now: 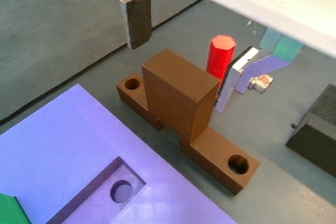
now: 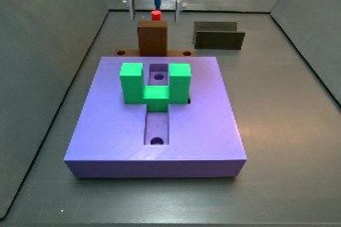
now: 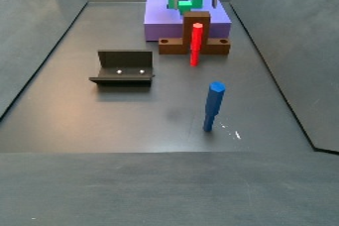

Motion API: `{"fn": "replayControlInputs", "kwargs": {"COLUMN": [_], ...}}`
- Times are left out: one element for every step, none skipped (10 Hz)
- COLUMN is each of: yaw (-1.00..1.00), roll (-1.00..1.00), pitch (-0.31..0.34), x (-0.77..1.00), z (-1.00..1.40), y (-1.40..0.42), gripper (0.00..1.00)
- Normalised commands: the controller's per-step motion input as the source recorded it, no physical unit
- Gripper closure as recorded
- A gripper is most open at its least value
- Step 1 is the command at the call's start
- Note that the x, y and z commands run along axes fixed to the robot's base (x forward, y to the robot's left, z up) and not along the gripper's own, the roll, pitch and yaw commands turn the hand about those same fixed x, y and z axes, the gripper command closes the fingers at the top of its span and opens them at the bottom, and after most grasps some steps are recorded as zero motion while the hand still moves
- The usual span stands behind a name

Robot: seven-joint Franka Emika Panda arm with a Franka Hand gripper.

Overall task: Pick up the brown object. Move up. Move to above the board. Insert the brown object.
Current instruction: Pick up the brown object.

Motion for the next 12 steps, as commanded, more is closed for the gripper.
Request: {"fn": "replayControlInputs", "kwargs": {"yaw": [0.00, 0.00, 0.00, 0.03, 0.04, 0.03, 0.01, 0.00, 0.00, 0.00, 0.00, 0.00], "roll": [0.05, 0.07, 0.07, 0.09, 0.10, 0.09, 0.08, 0.07, 0.04, 0.01, 0.01, 0.00], "pitch": [0.026, 0.030, 0.033, 0.036, 0.034, 0.030, 0.029, 0.026, 0.014, 0.004, 0.009, 0.014], "x": [0.00, 0.00, 0.00, 0.01, 0.00, 0.00, 0.00, 0.00, 0.00, 0.00, 0.00, 0.00], "z": [-0.19, -0.23, -0.25, -0.27, -0.27, -0.26, -0.24, -0.24, -0.23, -0.18, -0.19, -0.18], "y": [0.00, 0.00, 0.00, 0.00, 0.02, 0.07, 0.13, 0.10, 0.00, 0.00, 0.00, 0.00], "gripper": [0.00, 0.00, 0.00, 0.00, 0.00, 0.00, 0.00, 0.00, 0.00, 0.00, 0.00, 0.00]}}
